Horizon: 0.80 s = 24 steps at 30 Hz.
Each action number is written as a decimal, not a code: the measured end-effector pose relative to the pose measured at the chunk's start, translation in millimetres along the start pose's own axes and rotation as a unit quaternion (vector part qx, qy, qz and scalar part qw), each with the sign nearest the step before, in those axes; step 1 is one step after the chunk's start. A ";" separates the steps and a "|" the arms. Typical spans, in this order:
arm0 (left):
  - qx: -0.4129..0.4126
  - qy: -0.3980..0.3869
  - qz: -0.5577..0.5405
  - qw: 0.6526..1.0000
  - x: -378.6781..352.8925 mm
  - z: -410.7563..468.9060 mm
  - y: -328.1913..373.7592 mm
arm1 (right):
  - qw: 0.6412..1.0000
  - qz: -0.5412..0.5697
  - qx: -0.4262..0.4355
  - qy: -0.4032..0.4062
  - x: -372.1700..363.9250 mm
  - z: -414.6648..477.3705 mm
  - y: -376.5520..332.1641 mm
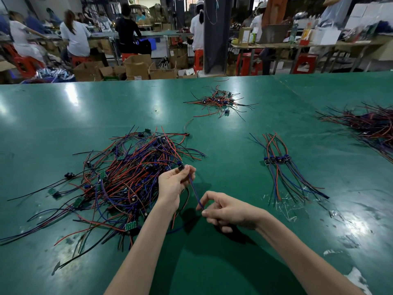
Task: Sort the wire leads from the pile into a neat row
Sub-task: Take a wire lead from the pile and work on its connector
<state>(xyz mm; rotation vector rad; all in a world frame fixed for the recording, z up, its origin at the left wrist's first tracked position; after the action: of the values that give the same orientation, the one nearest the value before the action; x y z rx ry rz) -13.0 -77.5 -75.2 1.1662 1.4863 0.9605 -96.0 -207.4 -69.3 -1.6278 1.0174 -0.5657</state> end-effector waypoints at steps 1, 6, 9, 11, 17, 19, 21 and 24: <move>0.001 0.000 -0.003 1.000 0.4 0.1 0.7 | 1.000 0.002 0.001 -0.005 -1.3 0.1 -0.1; -0.006 -0.010 0.002 1.000 -6.1 -3.1 1.8 | 0.999 0.020 -0.005 -0.032 0.2 -1.3 -2.6; 0.000 -0.032 -0.003 0.999 -15.5 -7.8 0.4 | 0.997 0.004 -0.021 -0.072 2.3 -4.6 -4.9; 0.010 -0.047 -0.009 0.999 -21.7 -11.3 -1.0 | 0.996 -0.016 -0.030 -0.086 4.3 -6.3 -6.3; 0.064 -0.092 -0.031 0.993 -36.7 -19.2 -8.6 | 0.997 -0.004 0.025 0.078 23.1 2.7 -7.9; 0.081 -0.107 -0.016 0.991 -40.6 -21.9 -13.0 | 0.987 0.043 0.062 0.140 29.2 6.0 -7.3; 0.079 -0.109 0.004 0.991 -42.3 -23.0 -15.9 | 0.979 0.082 0.079 0.168 32.3 8.0 -5.8; 0.073 -0.116 -0.002 0.991 -44.5 -23.1 -17.2 | 0.970 0.101 0.093 0.200 40.5 7.7 -8.6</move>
<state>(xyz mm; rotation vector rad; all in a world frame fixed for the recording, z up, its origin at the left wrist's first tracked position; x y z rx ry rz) -36.3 -125.1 -77.0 1.3314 1.3873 0.6944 -66.0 -237.0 -69.0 -1.2509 1.3627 -0.8442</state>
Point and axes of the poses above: each hand's wrist, its own z-axis towards the middle knuckle, its own x-axis out of the back of the hand, y = z × x, the point moved 5 cm from there along z, towards the middle knuckle, and after that the axes turned 12 degrees about z, right-handed, at the moved point
